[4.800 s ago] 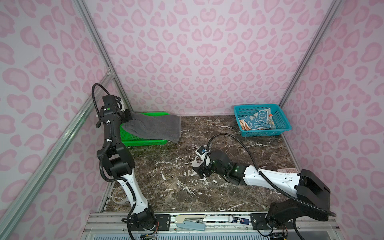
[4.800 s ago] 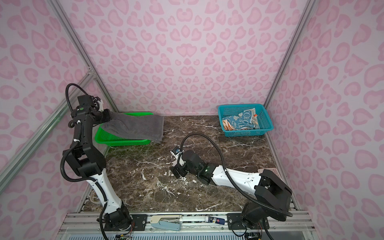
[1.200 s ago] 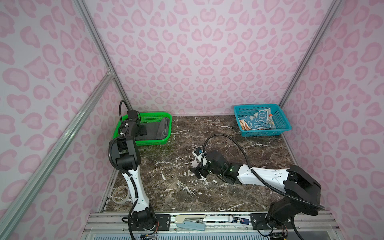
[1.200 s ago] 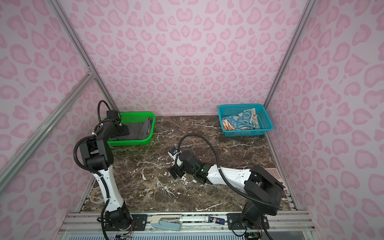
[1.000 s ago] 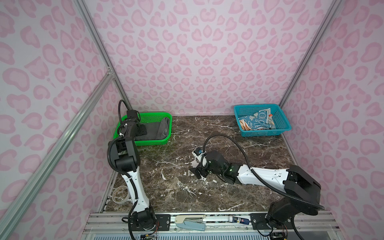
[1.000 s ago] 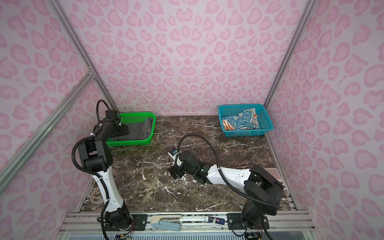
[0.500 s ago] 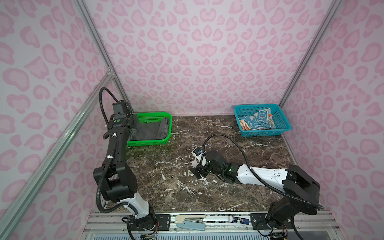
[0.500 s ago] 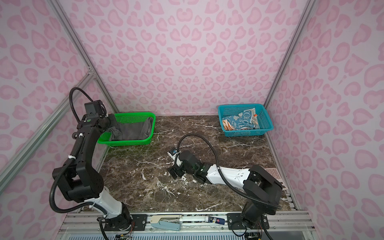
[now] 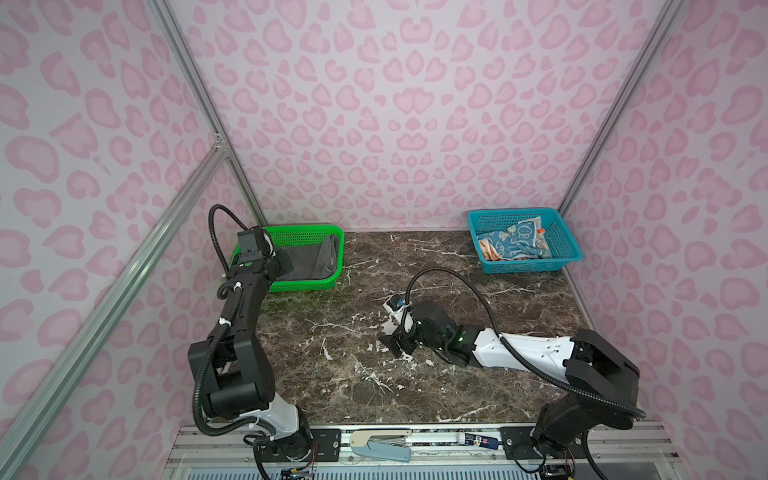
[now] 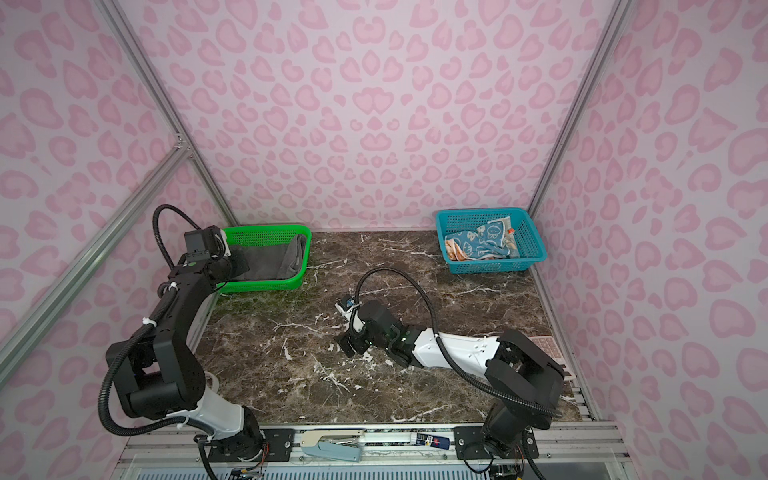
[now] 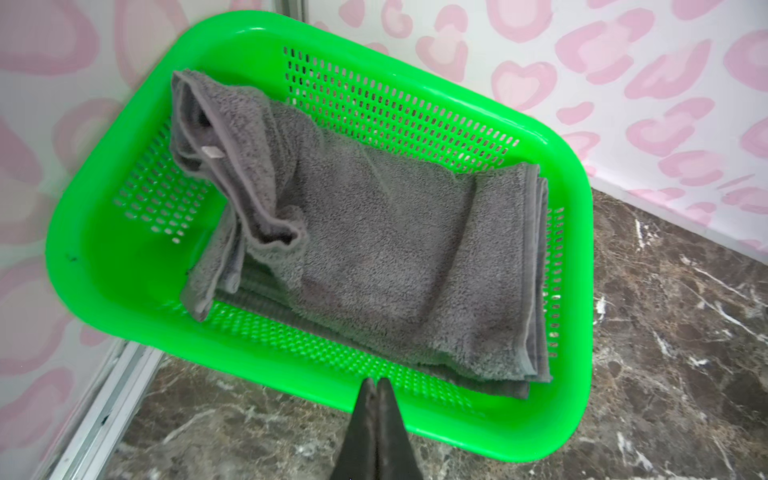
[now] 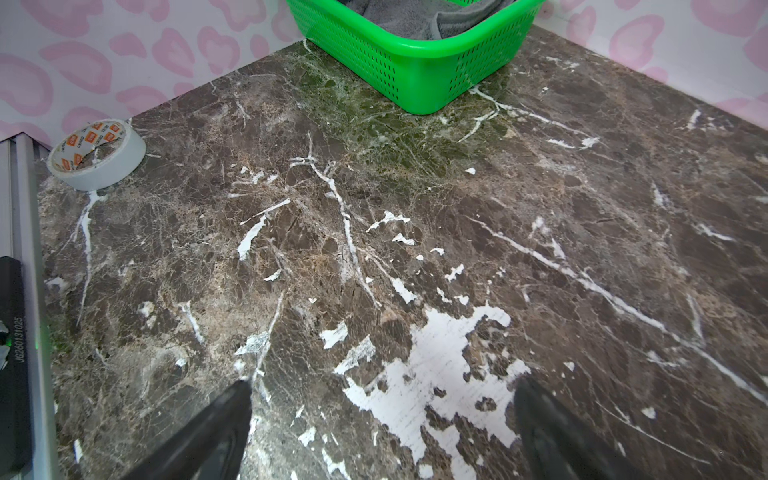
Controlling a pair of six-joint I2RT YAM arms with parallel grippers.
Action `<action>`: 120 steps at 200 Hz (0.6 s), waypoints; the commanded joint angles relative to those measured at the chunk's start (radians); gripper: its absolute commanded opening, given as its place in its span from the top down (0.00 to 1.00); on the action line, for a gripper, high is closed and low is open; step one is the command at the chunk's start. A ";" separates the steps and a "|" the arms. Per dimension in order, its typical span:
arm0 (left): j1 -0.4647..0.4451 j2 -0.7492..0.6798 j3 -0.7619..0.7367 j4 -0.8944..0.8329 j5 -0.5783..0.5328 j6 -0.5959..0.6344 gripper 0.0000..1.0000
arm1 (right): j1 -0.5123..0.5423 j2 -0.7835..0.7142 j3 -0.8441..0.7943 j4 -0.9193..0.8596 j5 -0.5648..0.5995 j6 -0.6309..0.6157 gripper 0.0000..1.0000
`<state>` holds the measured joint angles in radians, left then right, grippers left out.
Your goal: Fold and stack the towels
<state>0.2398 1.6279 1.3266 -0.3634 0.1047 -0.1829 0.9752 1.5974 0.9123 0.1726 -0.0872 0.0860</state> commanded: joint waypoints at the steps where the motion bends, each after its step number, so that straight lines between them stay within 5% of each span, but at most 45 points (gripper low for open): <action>1: -0.001 0.073 0.083 0.029 0.082 -0.011 0.96 | 0.001 0.006 0.006 0.025 -0.004 -0.002 0.01; 62: -0.004 0.366 0.332 -0.037 0.084 0.011 0.97 | -0.008 0.007 -0.007 0.027 0.009 0.005 0.01; 120: -0.001 0.526 0.501 -0.101 -0.072 0.021 0.97 | -0.037 0.014 -0.013 0.030 -0.009 0.011 0.01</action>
<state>0.2367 2.1082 1.7687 -0.4152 0.1192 -0.1776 0.9463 1.6028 0.9085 0.1734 -0.0864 0.0929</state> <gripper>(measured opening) 0.050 0.987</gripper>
